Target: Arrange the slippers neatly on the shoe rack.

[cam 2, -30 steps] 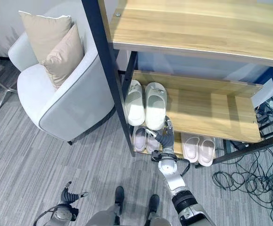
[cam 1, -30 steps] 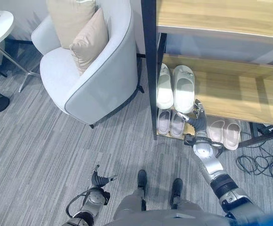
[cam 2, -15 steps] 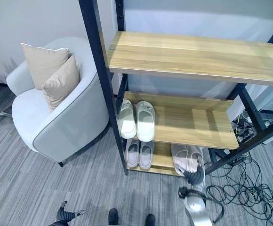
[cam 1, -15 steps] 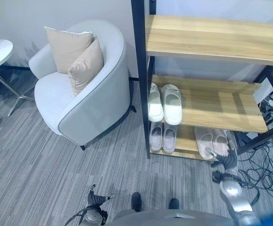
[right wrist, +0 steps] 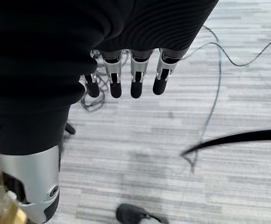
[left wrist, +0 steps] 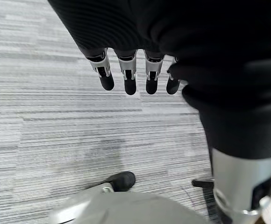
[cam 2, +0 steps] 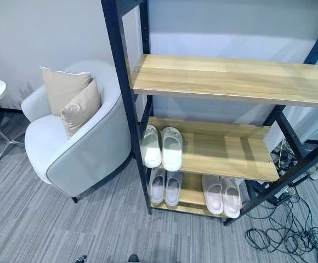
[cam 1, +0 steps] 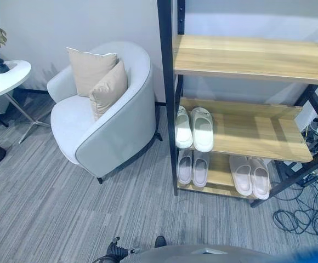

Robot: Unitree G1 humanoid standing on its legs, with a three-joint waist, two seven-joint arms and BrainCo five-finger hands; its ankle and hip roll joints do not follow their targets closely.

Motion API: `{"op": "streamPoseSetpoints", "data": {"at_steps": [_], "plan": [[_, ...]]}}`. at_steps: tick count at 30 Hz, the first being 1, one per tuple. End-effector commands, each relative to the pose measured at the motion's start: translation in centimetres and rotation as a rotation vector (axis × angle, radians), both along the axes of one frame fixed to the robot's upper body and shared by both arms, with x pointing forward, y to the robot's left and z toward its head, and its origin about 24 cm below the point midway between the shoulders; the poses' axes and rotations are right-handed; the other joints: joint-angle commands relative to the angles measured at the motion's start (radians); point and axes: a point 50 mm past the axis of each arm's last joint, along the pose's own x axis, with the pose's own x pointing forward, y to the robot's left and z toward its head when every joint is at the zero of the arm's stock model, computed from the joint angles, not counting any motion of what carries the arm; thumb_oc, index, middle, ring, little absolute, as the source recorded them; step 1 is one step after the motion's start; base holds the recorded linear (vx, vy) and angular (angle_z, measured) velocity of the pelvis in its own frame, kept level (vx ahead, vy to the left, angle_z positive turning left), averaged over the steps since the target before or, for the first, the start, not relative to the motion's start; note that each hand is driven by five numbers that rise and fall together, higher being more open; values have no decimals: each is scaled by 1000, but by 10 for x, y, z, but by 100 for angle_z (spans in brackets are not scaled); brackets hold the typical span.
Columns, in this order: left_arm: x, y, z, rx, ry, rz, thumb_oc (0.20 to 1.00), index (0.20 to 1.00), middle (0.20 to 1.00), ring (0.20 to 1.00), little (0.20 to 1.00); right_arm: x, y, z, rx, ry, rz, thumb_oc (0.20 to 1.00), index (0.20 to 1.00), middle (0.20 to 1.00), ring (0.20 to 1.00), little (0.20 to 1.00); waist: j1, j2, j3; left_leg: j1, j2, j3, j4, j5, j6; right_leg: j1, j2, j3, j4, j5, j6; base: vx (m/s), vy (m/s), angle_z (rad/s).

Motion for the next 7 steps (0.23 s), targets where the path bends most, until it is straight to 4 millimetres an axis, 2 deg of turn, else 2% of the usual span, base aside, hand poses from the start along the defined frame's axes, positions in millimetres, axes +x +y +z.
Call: {"op": "streamPoseSetpoints", "data": {"at_steps": [1,7], "plan": [[19,-2,1,-10,-20,-14,1000,1000,1000,1000,1000,19,7,-2,31,-35,-34,1000,1000,1000,1000,1000,8,-25,17,10,7,-21,12,-94,-60,30,-70,-26,10,-23,108,0,0,0],[20,-4,1,-17,-12,-23,1000,1000,1000,1000,1000,38,5,0,28,-86,36,1000,1000,1000,1000,1000,7,-21,13,11,7,-23,12,-93,-60,28,-68,-28,10,-24,106,-14,-2,1]]}}
